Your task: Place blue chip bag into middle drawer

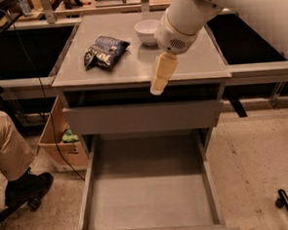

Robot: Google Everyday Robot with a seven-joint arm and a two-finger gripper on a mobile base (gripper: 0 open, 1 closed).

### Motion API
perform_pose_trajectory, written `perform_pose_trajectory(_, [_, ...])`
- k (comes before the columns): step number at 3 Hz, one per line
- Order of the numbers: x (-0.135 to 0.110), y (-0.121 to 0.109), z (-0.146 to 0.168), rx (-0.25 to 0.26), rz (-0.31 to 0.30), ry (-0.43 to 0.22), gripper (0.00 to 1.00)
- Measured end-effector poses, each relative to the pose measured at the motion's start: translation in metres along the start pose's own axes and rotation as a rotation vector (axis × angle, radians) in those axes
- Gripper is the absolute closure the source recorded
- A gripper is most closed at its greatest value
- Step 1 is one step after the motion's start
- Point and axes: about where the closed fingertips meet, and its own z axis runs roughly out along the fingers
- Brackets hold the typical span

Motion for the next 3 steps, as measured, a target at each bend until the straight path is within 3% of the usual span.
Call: perform_pose_trajectory(3, [-0.057,-0.073,0.129,0.053,0.262,-0.199,0.0])
